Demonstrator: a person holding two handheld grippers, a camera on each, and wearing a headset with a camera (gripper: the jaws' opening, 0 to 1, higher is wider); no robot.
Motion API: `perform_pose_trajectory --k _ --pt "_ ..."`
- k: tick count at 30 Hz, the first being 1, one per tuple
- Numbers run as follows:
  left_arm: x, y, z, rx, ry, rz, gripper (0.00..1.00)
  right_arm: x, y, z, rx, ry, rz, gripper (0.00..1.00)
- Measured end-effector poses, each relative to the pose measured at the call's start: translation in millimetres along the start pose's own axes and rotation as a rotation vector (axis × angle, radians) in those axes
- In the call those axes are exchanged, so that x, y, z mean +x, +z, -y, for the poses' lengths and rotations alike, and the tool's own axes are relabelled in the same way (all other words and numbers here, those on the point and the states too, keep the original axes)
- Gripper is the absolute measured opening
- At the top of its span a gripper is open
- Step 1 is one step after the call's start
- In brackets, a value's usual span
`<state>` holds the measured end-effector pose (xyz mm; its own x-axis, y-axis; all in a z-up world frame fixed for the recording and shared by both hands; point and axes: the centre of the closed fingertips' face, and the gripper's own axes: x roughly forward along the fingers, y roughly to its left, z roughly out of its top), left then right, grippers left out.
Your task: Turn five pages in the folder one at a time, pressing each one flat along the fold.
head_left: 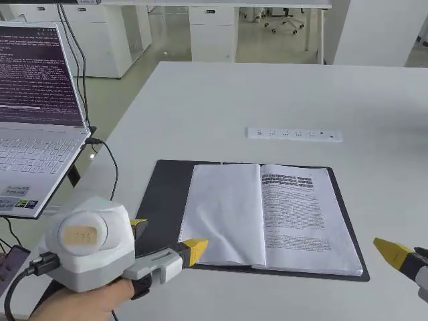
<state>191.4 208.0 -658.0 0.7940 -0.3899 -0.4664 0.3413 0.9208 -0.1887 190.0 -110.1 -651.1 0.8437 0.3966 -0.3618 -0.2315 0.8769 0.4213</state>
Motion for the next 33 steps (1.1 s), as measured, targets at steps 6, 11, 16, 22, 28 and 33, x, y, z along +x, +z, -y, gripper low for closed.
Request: perform_pose_trajectory --k 6,11,16,22,28,33 --pt "-6.6 -5.0 8.6 0.056 -0.016 -0.012 0.67 -1.8 -2.5 -7.0 -0.043 0.016 -0.002 0.50" --pt "-5.8 -2.8 13.1 0.061 -0.024 0.002 0.67 2.0 -2.0 -11.5 -0.076 0.030 0.004 0.50" --pt "-2.0 -1.8 16.8 0.072 -0.031 0.011 0.67 9.1 -1.4 -11.1 -0.105 0.024 0.007 0.49" --pt "1.9 -0.9 16.8 0.072 -0.030 0.011 0.66 19.3 -1.1 -11.3 -0.101 0.030 0.007 0.49" --pt "6.1 -2.4 15.1 0.069 -0.023 0.006 0.66 28.3 -2.2 -12.0 -0.122 0.042 -0.004 0.49" --pt "7.9 -0.4 15.0 0.066 -0.023 0.011 0.65 33.1 -1.3 -8.8 -0.115 0.046 -0.007 0.49"
